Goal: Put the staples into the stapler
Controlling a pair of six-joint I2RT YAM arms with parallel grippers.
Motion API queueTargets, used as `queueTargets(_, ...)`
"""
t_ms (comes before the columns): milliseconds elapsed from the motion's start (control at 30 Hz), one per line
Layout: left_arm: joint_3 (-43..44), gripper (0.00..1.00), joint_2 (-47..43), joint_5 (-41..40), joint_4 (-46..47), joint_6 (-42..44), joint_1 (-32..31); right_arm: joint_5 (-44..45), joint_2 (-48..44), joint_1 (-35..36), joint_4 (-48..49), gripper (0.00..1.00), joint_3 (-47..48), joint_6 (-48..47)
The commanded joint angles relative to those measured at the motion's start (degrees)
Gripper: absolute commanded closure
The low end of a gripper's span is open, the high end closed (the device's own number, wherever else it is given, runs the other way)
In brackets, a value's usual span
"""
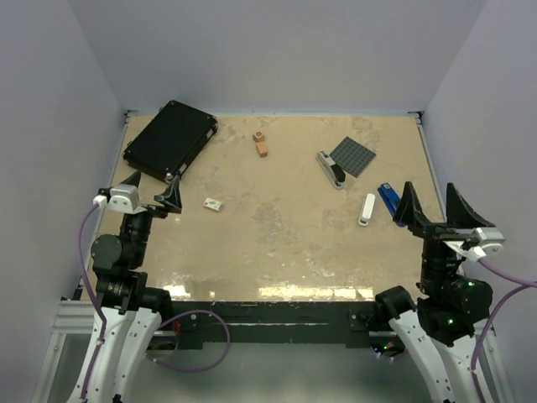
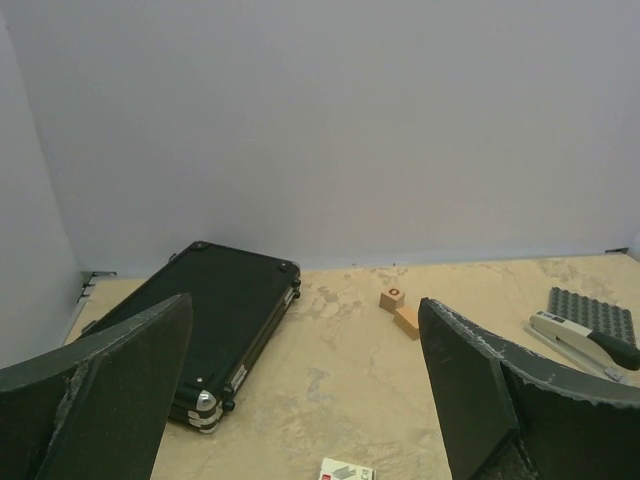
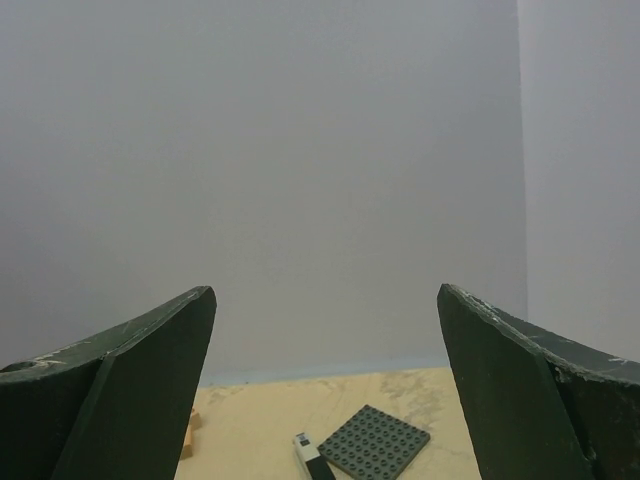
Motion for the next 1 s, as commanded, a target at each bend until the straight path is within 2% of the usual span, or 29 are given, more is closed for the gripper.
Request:
queueTargets(0,0.80,0.00,-0.44,1.85,1.20,-1.63,0.52,-1.84,3.24,0.30,-1.02,0.01,3.14,1.22)
queueTargets(333,3.44,0.00,4.65,3.25,-2.23,-3.38,0.52,-15.63,23.18,0.21,-12.53,0.01,14.38,11.07)
queueTargets(500,4.49,0.00,7.90,4.23,-5.21,-4.79,0.52,-31.07,35.64,0.30,-14.82,0.01,17.03,13.88)
queueTargets(600,5.28,0.00,10.45,4.31,-7.76,-5.05,0.52,-29.71,42.25,0.21,-18.76,0.01,19.22,16.17)
queueTargets(633,5.72,0.00,11.33,4.31,-10.21,-4.97,0.52,-29.88,47.32,0.21,-20.00,0.01,19.84,16.26)
queueTargets(700,6.34,0.00,13.52,4.05,-11.19,-4.97,0.52,-32.24,51.74,0.30,-21.94,0.02,20.72,15.82)
queueTargets(833,7.57,0.00,18.80,4.40,-13.65,-6.02,0.43,-37.60,61.85,0.30,-19.58,0.02,19.68,16.61)
queueTargets(967,9.67,0.00,27.23,5.80,-16.55,-8.57,0.52,-38.76,65.55,1.09,-15.54,0.02,18.44,17.49)
